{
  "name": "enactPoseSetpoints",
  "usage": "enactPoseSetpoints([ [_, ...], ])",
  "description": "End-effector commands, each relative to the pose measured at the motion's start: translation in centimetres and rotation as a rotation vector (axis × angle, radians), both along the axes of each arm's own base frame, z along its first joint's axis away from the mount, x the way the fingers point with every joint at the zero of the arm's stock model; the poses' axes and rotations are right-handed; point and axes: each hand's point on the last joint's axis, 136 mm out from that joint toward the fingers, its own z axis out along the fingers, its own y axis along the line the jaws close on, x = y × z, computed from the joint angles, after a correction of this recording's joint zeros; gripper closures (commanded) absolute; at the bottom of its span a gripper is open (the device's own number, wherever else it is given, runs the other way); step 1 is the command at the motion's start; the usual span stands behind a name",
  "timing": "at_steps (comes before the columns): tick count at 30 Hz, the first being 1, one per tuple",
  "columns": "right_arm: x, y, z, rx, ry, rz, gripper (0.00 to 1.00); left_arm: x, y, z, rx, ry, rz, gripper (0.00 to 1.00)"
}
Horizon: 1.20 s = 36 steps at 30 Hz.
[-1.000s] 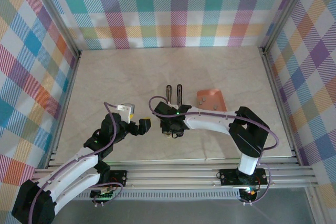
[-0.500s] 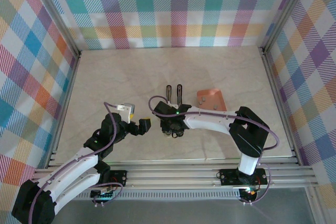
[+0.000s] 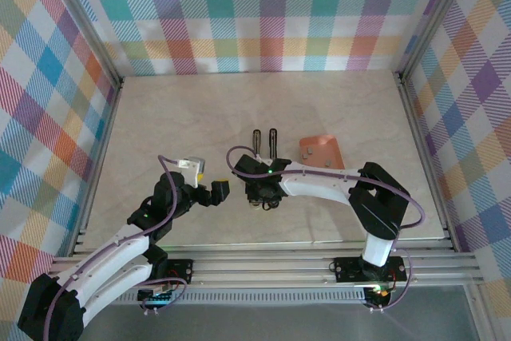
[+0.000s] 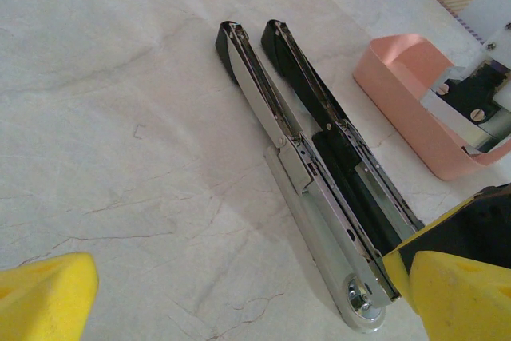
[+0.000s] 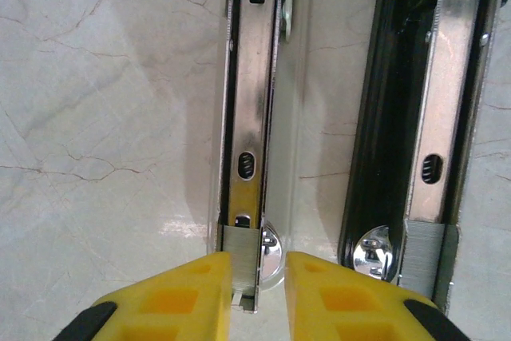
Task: Load the staples into the stapler
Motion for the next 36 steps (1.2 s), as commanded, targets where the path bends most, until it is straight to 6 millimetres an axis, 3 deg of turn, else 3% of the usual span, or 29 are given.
enactPoseSetpoints([
  [1, 0.13, 0.08, 0.65, 0.013, 0.008, -0.021, 0.75, -0.24, -0.09, -0.23, -0.005, 0.0, -0.001, 0.0],
  [36, 0.1, 0.22, 0.53, 0.017, 0.019, -0.018, 0.77, -0.16, -0.16, -0.04, -0.01, -0.005, -0.001, 0.0],
])
